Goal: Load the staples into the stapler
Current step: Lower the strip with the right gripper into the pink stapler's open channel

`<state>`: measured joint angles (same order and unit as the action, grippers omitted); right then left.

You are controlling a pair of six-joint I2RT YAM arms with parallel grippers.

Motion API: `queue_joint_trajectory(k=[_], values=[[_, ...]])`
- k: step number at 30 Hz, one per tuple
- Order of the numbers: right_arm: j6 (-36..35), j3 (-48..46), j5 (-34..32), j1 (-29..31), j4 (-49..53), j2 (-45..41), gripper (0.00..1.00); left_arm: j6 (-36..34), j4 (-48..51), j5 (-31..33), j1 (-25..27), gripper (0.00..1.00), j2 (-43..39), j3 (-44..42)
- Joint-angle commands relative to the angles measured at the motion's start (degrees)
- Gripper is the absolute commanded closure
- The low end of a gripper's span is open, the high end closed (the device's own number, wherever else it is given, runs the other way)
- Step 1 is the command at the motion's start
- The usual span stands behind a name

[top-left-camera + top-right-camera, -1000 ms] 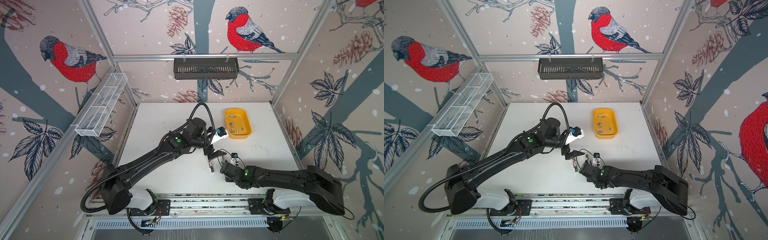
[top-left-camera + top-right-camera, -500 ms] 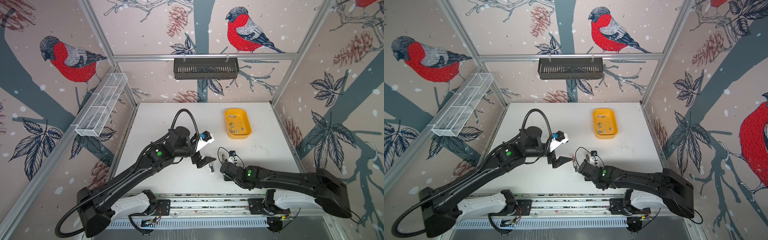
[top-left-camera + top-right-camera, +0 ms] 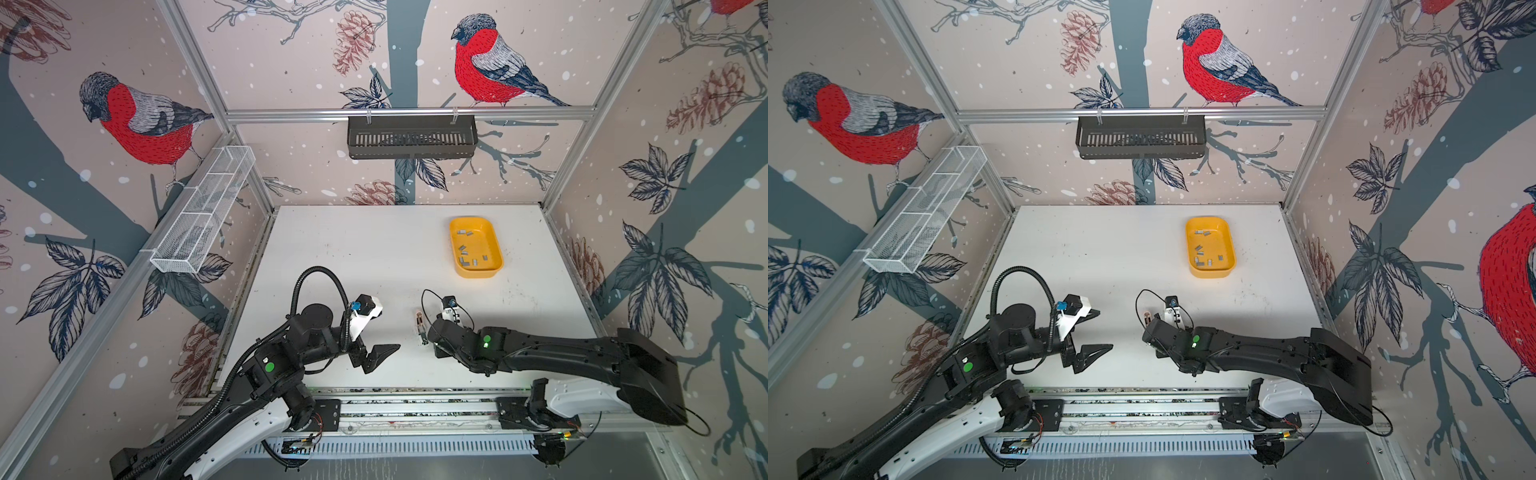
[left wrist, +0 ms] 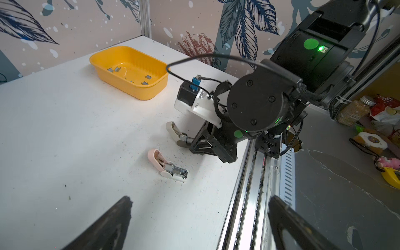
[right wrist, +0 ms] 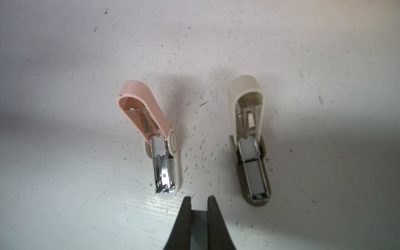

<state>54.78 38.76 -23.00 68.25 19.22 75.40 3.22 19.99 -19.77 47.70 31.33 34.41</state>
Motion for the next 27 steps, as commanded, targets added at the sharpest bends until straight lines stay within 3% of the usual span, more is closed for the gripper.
queue_joint_trajectory(k=[1, 9, 27], values=[[-1.44, 1.47, -2.22, 0.47, -1.33, 1.32, 0.89, 2.42, -2.52, 4.28, 0.00, 0.02, -0.60, -0.23], [-3.53, 3.04, -3.88, 0.65, -5.10, 3.45, 0.89, 3.97, -2.52, 8.77, 0.02, 0.02, 0.84, -0.83], [-5.92, -0.25, -9.24, 3.16, -14.44, 3.90, 0.91, 3.59, -3.33, 7.61, -0.73, 0.02, 5.34, -0.81]])
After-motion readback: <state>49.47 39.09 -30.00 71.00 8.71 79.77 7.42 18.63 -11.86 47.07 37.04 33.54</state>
